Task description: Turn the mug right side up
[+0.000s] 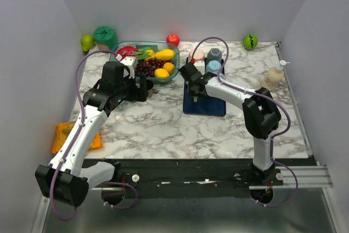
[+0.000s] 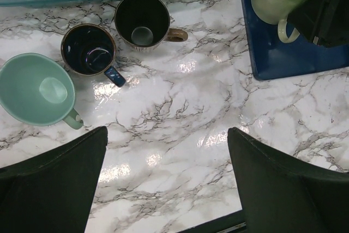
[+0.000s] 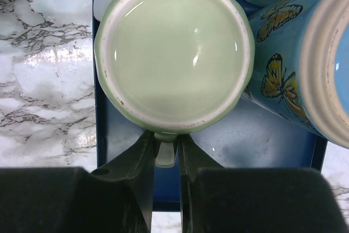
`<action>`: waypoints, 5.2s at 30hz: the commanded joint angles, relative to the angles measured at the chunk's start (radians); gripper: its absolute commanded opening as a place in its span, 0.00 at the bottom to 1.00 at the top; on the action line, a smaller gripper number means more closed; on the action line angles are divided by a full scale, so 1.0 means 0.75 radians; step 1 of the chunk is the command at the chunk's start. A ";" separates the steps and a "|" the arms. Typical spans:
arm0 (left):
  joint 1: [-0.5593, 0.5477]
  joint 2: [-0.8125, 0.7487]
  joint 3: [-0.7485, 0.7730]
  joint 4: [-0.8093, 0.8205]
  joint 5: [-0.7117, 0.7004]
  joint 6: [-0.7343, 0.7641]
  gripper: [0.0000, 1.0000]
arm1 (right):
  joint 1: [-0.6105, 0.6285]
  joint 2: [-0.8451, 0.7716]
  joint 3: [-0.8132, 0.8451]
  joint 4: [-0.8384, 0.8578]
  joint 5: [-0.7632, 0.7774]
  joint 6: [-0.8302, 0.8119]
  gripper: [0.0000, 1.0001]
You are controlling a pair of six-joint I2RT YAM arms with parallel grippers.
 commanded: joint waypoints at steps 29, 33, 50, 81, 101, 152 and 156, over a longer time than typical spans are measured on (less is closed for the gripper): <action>-0.001 -0.077 -0.085 0.127 0.267 -0.125 0.99 | -0.022 -0.494 -0.137 0.111 -0.507 0.114 0.00; -0.001 -0.092 -0.112 0.174 0.345 -0.164 0.99 | -0.043 -0.549 -0.192 0.143 -0.707 0.272 0.00; -0.001 -0.227 -0.339 0.611 0.770 -0.745 0.99 | -0.059 -0.658 -0.299 0.829 -1.190 0.757 0.01; -0.495 -0.055 -0.133 0.646 -0.021 -0.449 0.89 | -0.004 -0.741 -0.292 0.700 -0.982 0.693 0.01; -0.655 0.123 0.070 0.385 -0.543 -0.463 0.32 | 0.037 -0.789 -0.350 0.712 -0.906 0.702 0.01; -0.038 -0.022 -0.523 0.744 0.554 -1.947 0.00 | 0.025 -0.895 -0.591 0.398 -0.626 0.044 0.61; -0.038 -0.144 -0.611 0.747 0.464 -2.171 0.00 | 0.037 -0.970 -0.826 0.707 -0.789 -0.153 0.63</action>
